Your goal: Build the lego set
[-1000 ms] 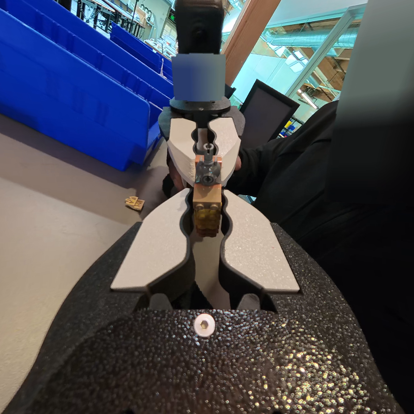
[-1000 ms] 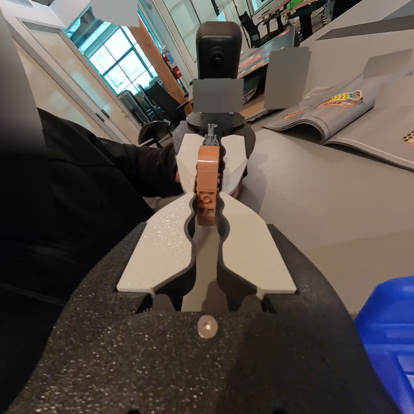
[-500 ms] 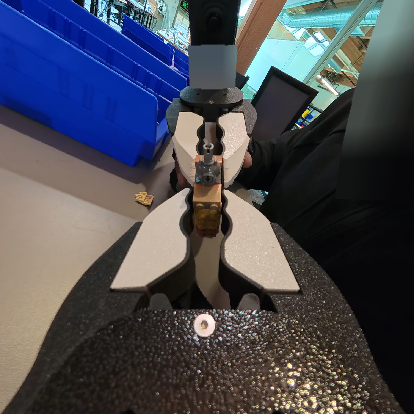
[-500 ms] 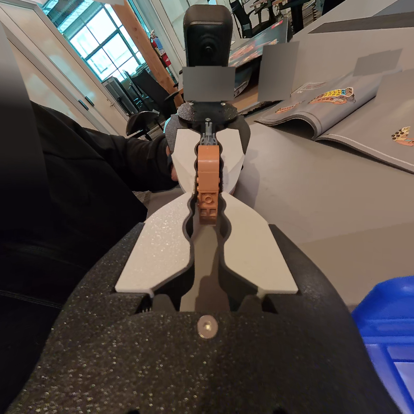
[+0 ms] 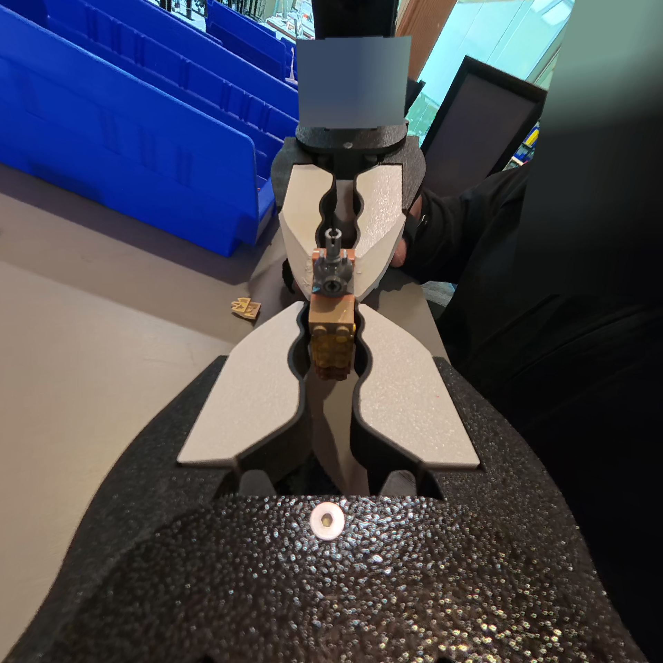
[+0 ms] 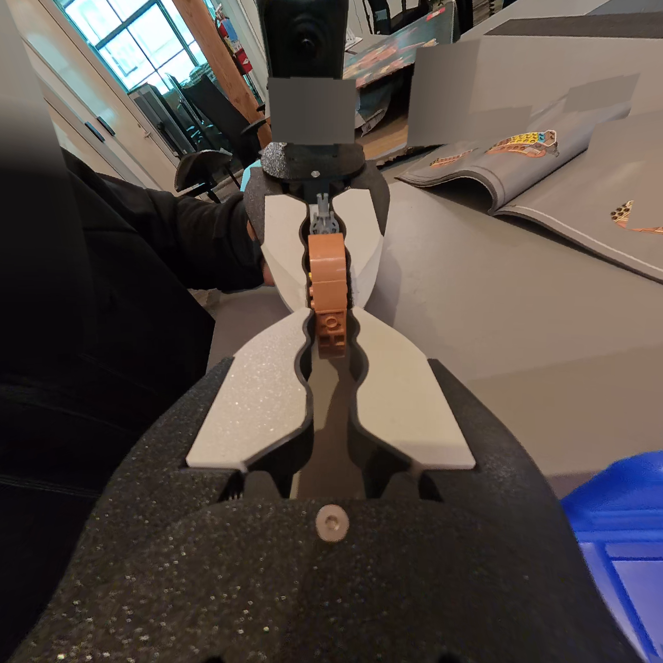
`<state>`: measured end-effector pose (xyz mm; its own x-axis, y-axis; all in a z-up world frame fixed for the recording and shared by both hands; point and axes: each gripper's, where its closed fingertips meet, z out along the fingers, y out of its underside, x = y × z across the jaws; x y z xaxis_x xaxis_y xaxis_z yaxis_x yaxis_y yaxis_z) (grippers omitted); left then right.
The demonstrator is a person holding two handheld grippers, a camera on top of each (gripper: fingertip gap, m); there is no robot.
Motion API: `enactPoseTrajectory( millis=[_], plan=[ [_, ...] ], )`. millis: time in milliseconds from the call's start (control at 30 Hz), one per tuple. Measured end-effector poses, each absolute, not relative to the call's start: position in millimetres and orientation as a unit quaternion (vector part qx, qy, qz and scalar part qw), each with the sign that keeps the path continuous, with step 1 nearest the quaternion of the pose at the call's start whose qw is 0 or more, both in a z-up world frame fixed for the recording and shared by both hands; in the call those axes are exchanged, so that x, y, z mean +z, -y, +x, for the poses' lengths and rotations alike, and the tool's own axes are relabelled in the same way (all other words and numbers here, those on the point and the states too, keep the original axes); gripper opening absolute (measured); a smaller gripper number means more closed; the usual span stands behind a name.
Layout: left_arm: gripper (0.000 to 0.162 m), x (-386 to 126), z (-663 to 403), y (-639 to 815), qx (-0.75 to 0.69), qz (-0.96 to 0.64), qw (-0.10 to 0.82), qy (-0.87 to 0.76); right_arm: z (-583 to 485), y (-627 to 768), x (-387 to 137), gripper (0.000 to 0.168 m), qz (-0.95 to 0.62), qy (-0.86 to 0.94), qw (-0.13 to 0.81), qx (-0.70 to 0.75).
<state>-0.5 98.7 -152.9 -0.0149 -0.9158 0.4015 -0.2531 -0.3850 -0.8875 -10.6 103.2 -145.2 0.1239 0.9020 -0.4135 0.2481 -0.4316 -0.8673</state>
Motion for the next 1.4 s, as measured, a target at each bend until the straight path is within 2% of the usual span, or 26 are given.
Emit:
enactPoseTrajectory(
  millis=[933,1200,1400],
  plan=[
    [0.020,-146.4,-0.9,-97.8,-0.580,-0.624,0.288,-0.437,-10.0,-102.6,-138.8,0.015,-0.673,0.405,0.310,0.535],
    [0.020,-148.4,0.3,-94.9,-0.576,-0.624,0.281,-0.446,-8.2,-99.6,-141.1,0.015,-0.671,0.443,0.320,0.501],
    [0.020,-145.8,0.2,-91.3,-0.587,-0.615,0.275,-0.448,-8.2,-96.1,-138.5,0.015,-0.663,0.411,0.282,0.558]
  ],
)
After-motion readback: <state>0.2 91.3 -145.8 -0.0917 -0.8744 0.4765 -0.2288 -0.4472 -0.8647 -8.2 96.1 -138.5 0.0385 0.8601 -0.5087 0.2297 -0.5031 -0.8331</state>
